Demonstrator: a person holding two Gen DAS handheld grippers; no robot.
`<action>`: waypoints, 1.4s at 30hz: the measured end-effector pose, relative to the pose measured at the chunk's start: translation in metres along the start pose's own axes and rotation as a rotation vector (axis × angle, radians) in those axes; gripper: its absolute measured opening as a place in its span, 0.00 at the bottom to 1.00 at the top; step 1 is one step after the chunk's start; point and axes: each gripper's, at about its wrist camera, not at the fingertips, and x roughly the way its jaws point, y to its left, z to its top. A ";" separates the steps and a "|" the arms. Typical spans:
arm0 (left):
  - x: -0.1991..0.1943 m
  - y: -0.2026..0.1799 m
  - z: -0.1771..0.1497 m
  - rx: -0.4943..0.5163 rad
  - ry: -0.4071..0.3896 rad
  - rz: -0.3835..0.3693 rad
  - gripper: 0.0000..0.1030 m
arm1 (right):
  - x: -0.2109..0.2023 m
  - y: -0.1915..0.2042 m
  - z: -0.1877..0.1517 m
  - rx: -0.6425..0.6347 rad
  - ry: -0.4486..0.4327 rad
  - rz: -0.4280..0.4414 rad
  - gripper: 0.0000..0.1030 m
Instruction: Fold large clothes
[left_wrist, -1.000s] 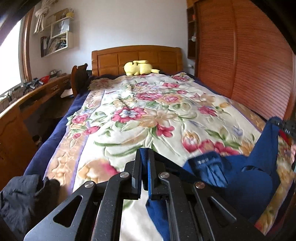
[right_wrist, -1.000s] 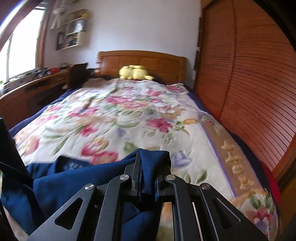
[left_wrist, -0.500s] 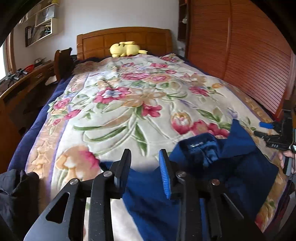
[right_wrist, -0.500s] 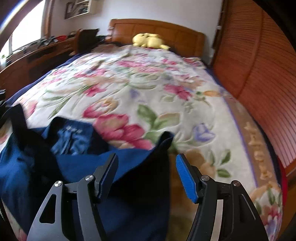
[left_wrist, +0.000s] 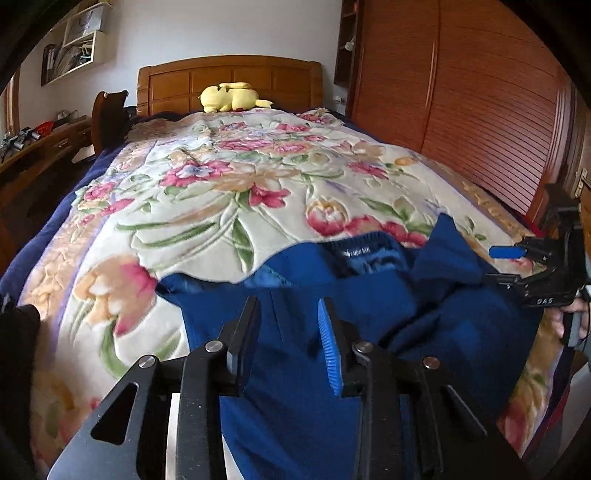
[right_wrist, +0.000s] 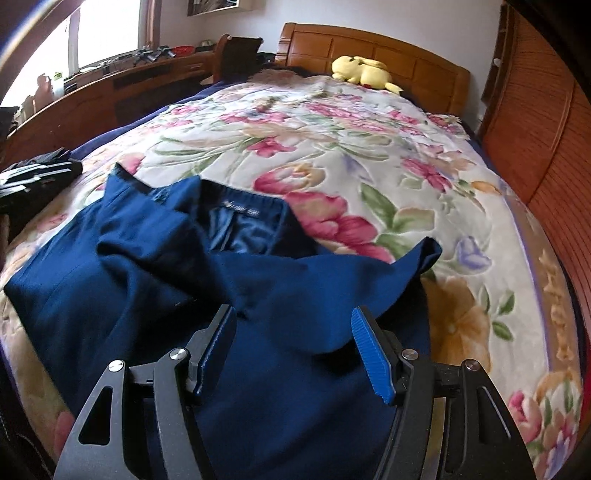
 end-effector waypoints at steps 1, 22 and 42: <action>0.001 0.001 -0.003 -0.004 0.003 -0.008 0.32 | -0.001 0.003 -0.001 -0.007 0.008 0.008 0.65; 0.019 0.023 -0.038 0.034 0.068 -0.025 0.32 | 0.083 -0.013 0.073 -0.161 0.136 -0.222 0.12; 0.014 0.032 -0.038 0.014 0.061 -0.045 0.32 | 0.073 0.029 0.117 -0.104 0.017 -0.101 0.43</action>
